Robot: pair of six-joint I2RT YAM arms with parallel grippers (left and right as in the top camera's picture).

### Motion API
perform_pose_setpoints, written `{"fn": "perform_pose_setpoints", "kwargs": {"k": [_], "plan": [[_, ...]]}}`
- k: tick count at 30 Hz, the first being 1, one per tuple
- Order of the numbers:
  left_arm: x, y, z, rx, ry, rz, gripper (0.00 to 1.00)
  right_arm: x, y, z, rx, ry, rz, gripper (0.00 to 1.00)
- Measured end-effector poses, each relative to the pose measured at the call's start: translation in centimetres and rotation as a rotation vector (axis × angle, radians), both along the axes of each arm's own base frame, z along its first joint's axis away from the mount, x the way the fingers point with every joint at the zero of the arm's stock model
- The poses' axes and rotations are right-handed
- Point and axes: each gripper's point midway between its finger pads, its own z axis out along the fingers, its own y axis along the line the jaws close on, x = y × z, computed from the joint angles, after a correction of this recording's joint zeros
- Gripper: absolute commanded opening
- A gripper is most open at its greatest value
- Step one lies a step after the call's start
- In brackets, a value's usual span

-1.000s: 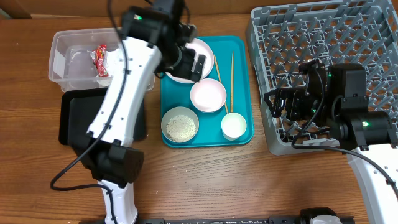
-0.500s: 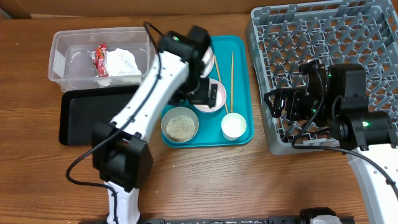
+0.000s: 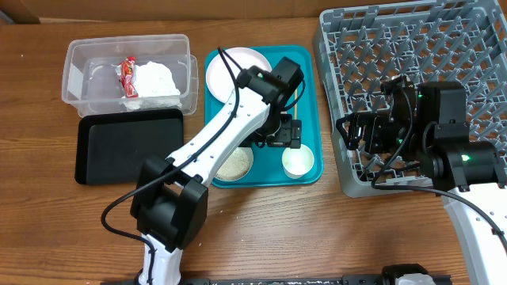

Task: Sort waste into correct bins and load items into the dishwasher
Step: 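Move the left gripper over the teal tray toward the rice bowl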

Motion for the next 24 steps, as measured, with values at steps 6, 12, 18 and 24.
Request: {"fn": "perform_pose_setpoints", "kwargs": {"k": [6,12,18,24], "plan": [[0.5,-0.3,-1.9,-0.013,-0.020,0.042,0.89,-0.5,0.0,-0.4,-0.002,0.027,0.000,1.00],[-1.1,1.6,-4.5,0.065,0.024,0.052,0.74,-0.9,-0.1,-0.7,-0.004,0.048,0.000,1.00],[-0.9,1.8,-5.0,0.075,0.013,0.058,0.69,-0.9,-0.1,-0.7,-0.004,0.048,-0.001,1.00],[-0.7,1.4,-4.9,0.055,0.007,0.050,0.70,-0.9,-0.1,-0.7,-0.004,0.048,0.000,1.00]]}}
